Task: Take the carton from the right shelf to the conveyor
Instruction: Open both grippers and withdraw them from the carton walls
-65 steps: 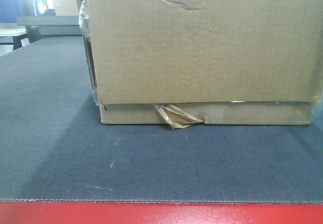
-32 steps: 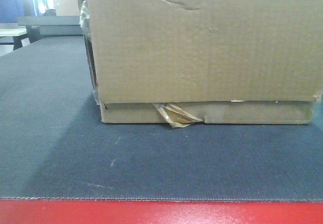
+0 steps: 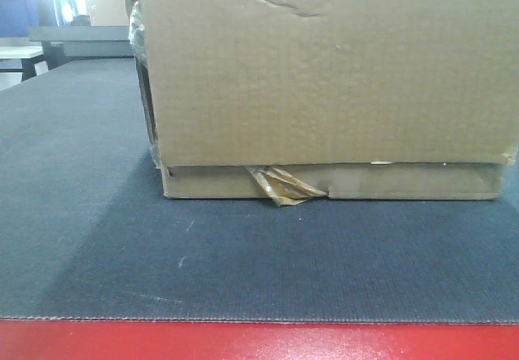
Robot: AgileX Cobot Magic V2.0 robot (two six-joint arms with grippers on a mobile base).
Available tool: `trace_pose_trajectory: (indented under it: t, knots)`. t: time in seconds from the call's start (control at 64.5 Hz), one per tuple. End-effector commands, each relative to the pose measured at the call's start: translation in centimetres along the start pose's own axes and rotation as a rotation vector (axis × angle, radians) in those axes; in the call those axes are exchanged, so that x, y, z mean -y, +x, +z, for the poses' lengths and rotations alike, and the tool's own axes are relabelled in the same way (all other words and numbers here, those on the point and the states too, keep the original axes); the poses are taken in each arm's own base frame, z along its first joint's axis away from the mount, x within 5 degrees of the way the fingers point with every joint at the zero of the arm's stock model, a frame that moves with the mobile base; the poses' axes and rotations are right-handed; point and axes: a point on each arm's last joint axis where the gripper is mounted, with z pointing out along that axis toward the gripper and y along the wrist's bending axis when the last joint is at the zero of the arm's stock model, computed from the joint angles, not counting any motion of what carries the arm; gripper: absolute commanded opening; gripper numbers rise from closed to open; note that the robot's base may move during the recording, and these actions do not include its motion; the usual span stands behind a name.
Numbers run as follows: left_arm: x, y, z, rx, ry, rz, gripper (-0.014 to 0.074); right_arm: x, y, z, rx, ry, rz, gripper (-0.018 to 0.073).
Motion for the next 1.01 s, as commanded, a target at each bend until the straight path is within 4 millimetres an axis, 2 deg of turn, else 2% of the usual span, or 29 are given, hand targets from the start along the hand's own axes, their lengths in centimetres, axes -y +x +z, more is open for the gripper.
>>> trace_pose_trajectory:
  t: [0.0,0.124,0.263,0.449,0.992]
  knots:
    - [-0.1,0.3,-1.7,0.108,0.006,0.005,-0.0006,0.2,0.3,-1.9,0.135,0.002,-0.013,-0.007]
    - [-0.2,0.4,-3.9,0.222,0.012,0.001,-0.0006,0.5,0.5,-4.7,0.283,-0.001,-0.014,-0.007]
    - [-0.2,0.3,-5.4,0.304,0.012,0.006,-0.0006,0.6,0.8,-6.2,0.362,-0.002,-0.015,-0.007]
    - [-0.3,0.4,-6.1,0.341,0.014,0.004,-0.0006,0.6,0.7,-6.2,0.378,-0.005,-0.015,-0.007]
    - [-0.3,0.4,-6.1,0.341,0.014,0.004,-0.0006,0.6,0.7,-6.2,0.378,-0.005,-0.015,-0.007]
